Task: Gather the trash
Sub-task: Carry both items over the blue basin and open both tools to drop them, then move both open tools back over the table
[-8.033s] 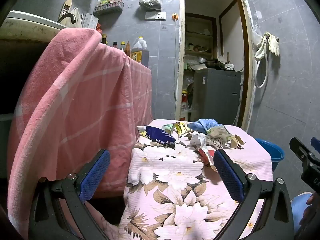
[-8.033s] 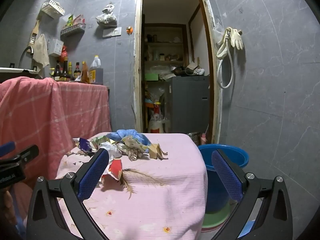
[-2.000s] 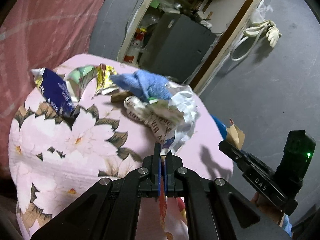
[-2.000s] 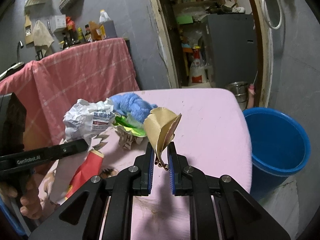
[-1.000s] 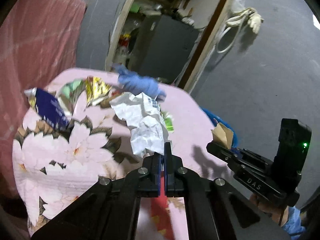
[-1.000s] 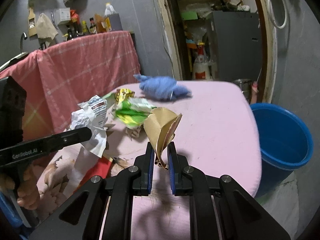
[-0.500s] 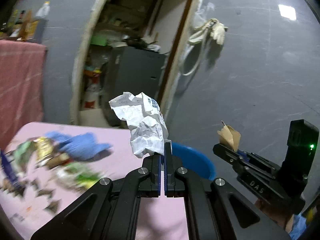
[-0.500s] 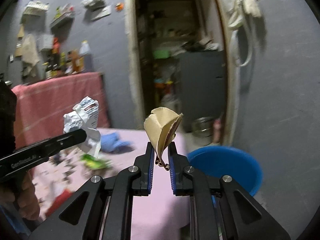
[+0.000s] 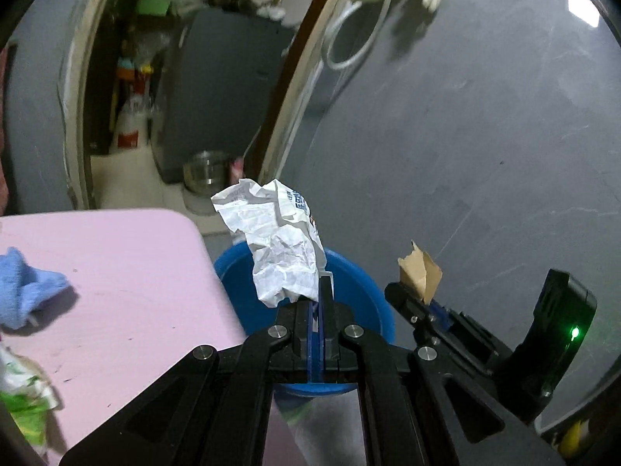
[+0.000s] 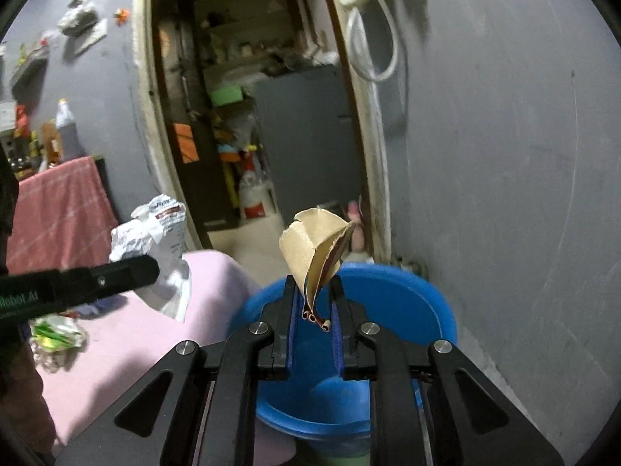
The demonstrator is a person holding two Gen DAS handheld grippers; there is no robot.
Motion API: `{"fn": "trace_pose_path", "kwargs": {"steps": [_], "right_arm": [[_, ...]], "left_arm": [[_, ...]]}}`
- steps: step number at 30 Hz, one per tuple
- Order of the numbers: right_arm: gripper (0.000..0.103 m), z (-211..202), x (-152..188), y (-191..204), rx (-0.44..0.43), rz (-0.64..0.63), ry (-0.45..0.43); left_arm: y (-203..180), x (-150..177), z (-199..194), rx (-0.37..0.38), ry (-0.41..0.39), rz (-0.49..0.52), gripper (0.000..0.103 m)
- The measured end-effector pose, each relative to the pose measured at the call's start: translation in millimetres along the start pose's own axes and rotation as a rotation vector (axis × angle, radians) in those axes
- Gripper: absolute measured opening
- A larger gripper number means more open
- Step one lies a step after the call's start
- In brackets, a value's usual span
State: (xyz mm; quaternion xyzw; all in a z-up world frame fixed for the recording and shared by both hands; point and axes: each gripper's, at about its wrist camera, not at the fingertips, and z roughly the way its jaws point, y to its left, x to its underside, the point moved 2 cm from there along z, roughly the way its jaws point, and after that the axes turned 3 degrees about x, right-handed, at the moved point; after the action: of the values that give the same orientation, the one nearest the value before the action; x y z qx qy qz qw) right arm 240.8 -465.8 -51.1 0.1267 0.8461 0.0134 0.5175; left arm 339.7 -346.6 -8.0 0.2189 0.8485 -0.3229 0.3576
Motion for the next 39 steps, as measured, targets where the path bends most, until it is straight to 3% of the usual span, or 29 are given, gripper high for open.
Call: {"fn": "trace_pose_path", "kwargs": {"steps": [6,9,11,13,15,20,25,27,31,35,39], "right_arm": [[0.015,23,23,-17,0.006,0.035,0.098],[0.022,32,29,-22,0.008,0.047,0.131],[0.025,36,28,-24,0.011,0.052,0.145],[0.026,38,28,-24,0.011,0.054,0.157],[0.030,37,29,-25,0.016,0.052,0.162],[0.031,37,25,-27,0.023,0.054,0.156],[0.041,26,16,-23,0.033,0.043,0.120],[0.046,15,8,-19,0.038,0.037,0.085],[0.053,-14,-8,-10,0.039,0.030,0.010],[0.068,-43,-24,5,0.043,0.010,-0.060],[0.078,-74,-40,23,0.037,-0.011,-0.126]], "left_arm": [[15,4,52,-0.036,0.121,-0.059,0.000],[21,11,66,-0.055,0.159,-0.061,0.002],[24,17,70,-0.065,0.174,-0.058,0.006],[22,24,68,-0.074,0.177,-0.059,0.021],[23,28,65,-0.069,0.168,-0.069,0.027],[28,31,54,-0.085,0.160,-0.089,0.028],[27,29,29,-0.111,0.094,-0.079,0.039],[25,29,16,-0.121,0.065,-0.066,0.039],[23,26,-18,-0.149,-0.015,-0.036,0.050],[18,21,-57,-0.174,-0.100,-0.004,0.051],[14,17,-96,-0.196,-0.177,0.017,0.067]]}}
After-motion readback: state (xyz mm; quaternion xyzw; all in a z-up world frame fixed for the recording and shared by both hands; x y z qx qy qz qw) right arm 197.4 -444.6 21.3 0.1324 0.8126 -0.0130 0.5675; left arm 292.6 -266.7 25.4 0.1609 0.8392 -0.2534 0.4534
